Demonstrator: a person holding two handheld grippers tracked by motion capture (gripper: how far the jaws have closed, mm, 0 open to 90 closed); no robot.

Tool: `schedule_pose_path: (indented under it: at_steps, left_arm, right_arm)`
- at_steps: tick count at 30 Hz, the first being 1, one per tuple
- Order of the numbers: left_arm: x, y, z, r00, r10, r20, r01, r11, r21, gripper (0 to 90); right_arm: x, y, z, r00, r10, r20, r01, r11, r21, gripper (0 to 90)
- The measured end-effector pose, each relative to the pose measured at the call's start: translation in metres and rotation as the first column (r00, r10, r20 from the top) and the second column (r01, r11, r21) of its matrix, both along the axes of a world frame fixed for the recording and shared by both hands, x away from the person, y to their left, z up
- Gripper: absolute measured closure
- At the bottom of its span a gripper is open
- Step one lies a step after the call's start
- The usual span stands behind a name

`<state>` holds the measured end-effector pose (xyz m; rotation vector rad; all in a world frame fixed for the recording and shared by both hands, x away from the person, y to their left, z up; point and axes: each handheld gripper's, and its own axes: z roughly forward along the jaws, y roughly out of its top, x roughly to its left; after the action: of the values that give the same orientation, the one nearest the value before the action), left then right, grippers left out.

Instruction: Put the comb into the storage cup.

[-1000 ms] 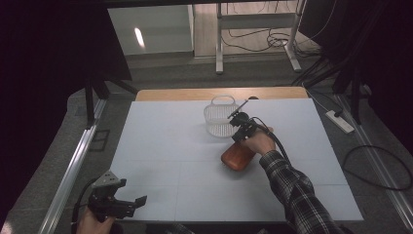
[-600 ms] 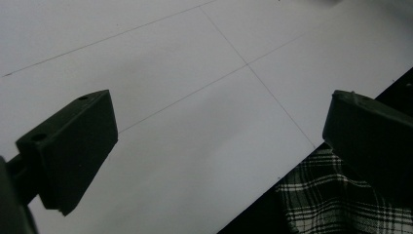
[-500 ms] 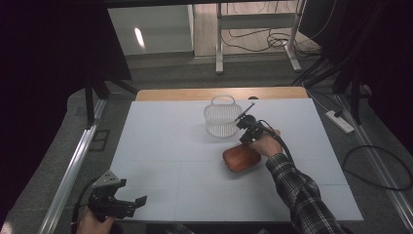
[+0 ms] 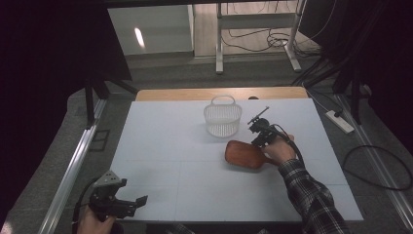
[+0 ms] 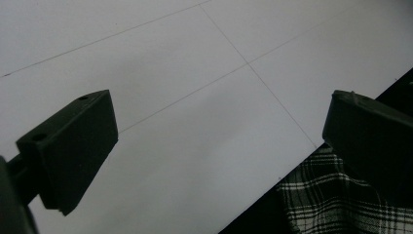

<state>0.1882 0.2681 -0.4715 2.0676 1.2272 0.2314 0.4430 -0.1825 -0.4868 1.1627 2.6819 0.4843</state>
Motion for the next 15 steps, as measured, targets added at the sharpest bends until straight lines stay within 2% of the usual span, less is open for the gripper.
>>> schedule_pose_path:
  at_steps: [3,15]
  left_arm:
    - [0.000,0.000,0.000,1.0000,0.000,0.000,0.000,1.0000,0.002,0.6]
    - [0.001,-0.001,0.000,1.0000,-0.002,-0.003,0.002,1.0000,0.005,0.6]
  right_arm:
    - [-0.004,-0.010,-0.001,0.9998,-0.021,-0.004,0.022,0.9994,0.027,89.5]
    - [-0.017,-0.030,-0.004,0.9990,-0.040,-0.018,0.040,0.9991,0.013,89.4]
